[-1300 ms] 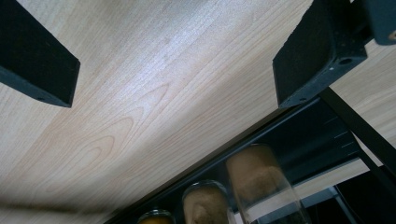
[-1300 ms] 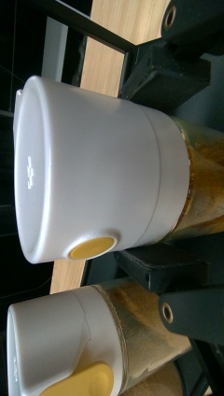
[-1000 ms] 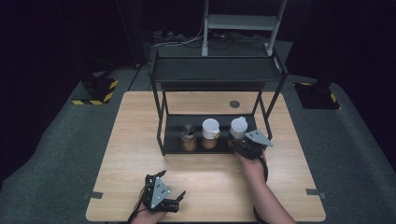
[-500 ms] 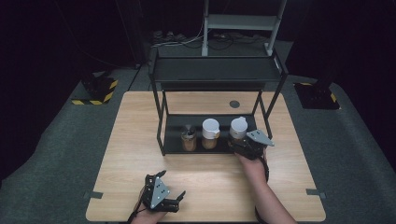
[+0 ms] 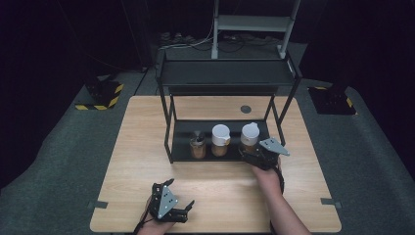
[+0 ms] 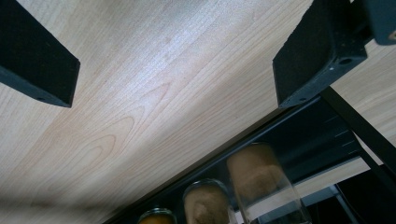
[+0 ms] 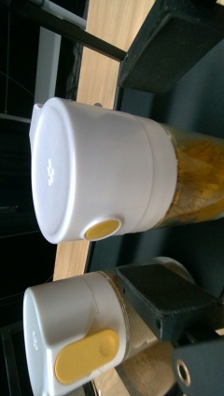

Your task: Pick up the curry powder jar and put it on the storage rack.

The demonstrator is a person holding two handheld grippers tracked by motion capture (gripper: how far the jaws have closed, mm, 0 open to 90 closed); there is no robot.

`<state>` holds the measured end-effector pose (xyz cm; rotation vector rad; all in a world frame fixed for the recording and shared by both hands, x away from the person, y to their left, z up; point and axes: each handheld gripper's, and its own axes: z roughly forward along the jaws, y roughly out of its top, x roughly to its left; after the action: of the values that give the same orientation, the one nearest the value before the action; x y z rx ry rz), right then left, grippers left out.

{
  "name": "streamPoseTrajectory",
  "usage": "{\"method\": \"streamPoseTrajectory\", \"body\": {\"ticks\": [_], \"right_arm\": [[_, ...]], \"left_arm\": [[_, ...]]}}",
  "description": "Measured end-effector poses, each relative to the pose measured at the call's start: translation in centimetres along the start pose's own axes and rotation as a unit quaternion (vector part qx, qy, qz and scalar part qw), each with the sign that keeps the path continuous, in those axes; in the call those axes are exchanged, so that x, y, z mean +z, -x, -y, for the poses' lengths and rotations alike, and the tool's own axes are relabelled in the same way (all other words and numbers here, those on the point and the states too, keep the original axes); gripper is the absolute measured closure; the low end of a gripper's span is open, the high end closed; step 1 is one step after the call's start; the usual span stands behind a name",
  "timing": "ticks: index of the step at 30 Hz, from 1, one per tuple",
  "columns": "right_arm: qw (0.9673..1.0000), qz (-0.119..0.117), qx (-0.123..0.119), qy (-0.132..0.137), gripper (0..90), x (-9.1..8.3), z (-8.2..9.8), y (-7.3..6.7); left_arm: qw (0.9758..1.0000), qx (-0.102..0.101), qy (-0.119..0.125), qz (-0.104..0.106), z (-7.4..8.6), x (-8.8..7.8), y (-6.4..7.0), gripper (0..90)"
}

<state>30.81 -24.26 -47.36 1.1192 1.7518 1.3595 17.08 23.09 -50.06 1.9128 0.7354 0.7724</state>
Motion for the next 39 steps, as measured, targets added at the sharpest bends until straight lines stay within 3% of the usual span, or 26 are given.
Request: {"method": "streamPoseTrajectory", "body": {"ticks": [25,39], "right_arm": [[0.9997,-0.02,-0.01,0.006,0.0,-3.4,0.5,-0.4],[0.9989,-0.031,-0.025,0.025,0.0,-6.8,0.8,-0.8]], "left_arm": [[1.0,0.006,-0.002,-0.003,-0.1,0.1,0.3,0.8],[0.9999,0.009,-0.004,-0.003,-0.2,0.1,0.3,0.8]]}}
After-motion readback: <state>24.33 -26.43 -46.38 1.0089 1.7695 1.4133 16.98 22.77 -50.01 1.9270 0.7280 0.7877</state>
